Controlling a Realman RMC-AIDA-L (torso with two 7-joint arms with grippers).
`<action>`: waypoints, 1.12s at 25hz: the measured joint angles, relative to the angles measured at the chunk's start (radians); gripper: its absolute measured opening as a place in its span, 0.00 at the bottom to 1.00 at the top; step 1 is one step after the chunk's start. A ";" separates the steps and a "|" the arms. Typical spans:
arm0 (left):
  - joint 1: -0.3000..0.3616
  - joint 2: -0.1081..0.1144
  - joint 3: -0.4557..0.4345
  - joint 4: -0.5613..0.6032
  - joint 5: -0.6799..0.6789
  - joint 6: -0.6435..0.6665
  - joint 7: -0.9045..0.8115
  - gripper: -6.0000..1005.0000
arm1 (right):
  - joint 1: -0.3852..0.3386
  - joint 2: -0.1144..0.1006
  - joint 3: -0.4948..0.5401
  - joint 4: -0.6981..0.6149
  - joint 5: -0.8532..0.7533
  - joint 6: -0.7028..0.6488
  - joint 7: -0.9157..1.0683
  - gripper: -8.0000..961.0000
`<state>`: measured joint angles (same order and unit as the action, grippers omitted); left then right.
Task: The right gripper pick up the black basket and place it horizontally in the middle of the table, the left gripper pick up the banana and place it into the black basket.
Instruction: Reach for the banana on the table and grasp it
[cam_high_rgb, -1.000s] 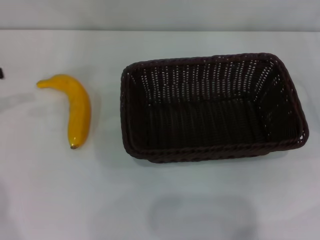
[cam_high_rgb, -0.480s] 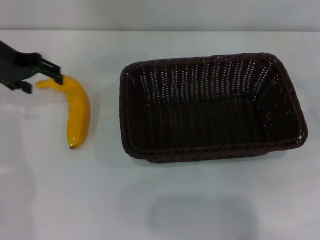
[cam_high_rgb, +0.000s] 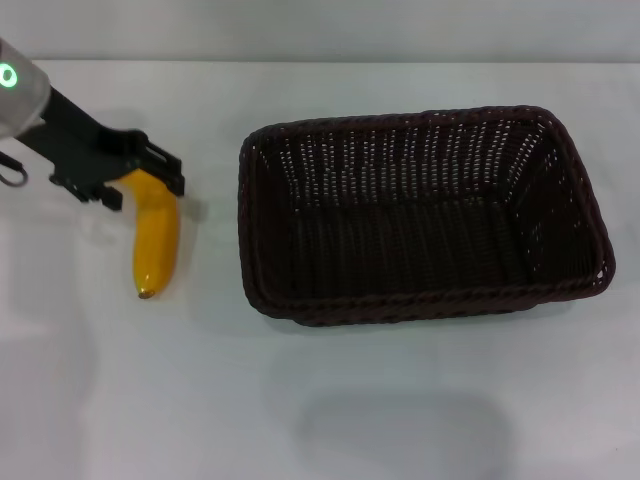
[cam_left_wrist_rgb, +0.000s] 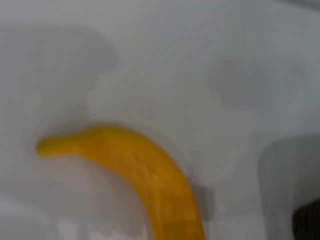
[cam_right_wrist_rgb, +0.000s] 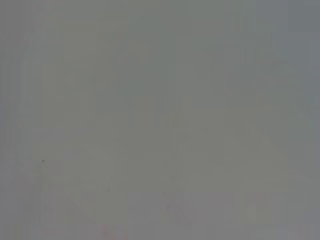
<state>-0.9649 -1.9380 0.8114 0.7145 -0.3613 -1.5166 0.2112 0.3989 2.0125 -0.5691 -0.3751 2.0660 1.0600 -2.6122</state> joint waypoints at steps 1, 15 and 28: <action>-0.001 -0.002 0.009 -0.007 0.001 0.000 -0.005 0.86 | -0.002 0.000 0.000 0.000 0.000 0.000 0.000 0.91; -0.005 -0.015 0.103 -0.066 0.036 -0.007 -0.061 0.83 | 0.006 0.000 0.000 -0.011 0.000 0.002 -0.002 0.91; 0.002 -0.034 0.106 -0.121 0.090 0.107 -0.048 0.80 | 0.009 -0.002 0.002 -0.023 0.002 0.009 0.001 0.91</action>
<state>-0.9625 -1.9721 0.9173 0.5934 -0.2716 -1.4098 0.1631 0.4080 2.0105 -0.5675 -0.3985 2.0678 1.0687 -2.6110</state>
